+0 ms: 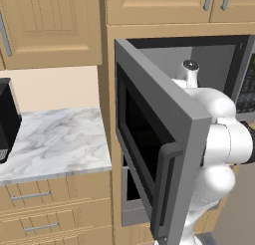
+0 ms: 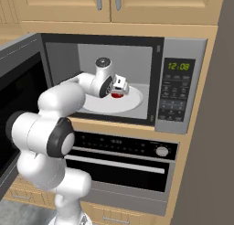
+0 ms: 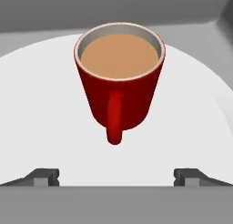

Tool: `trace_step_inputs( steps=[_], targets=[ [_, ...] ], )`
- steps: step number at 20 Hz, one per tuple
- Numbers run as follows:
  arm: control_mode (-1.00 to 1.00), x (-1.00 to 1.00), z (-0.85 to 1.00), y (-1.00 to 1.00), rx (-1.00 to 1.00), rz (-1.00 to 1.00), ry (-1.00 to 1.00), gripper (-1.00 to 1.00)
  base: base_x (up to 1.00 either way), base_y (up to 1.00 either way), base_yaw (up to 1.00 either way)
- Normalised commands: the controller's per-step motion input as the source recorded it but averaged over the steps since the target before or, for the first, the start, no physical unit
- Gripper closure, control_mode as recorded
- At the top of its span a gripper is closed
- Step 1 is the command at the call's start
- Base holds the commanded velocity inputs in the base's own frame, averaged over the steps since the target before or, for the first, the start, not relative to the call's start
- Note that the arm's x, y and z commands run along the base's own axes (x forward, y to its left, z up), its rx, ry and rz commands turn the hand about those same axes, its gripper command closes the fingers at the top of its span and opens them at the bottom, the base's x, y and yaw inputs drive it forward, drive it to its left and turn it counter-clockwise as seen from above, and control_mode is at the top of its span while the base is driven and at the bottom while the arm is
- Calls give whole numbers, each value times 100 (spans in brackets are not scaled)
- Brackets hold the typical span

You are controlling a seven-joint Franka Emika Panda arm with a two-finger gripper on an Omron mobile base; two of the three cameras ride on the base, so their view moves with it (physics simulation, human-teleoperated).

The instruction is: Pick the cup of tea, navigate to the dining table, and place it on the saucer.

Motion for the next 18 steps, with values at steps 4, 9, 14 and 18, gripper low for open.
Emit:
trace_step_inputs(
  steps=[4, 9, 14, 18],
  targets=[
    [-100, 18, -15, -14, 0, 0, 5, -100, 0, 0, 0],
    [-100, 32, 0, 0, 0, 0, 0, -100, 0, 0, 0],
    [-100, 28, 0, 0, 0, 0, 0, -100, 0, 0, 0],
    [-100, 24, -3, 0, 0, 0, 0, -100, 0, 0, 0]
  ],
)
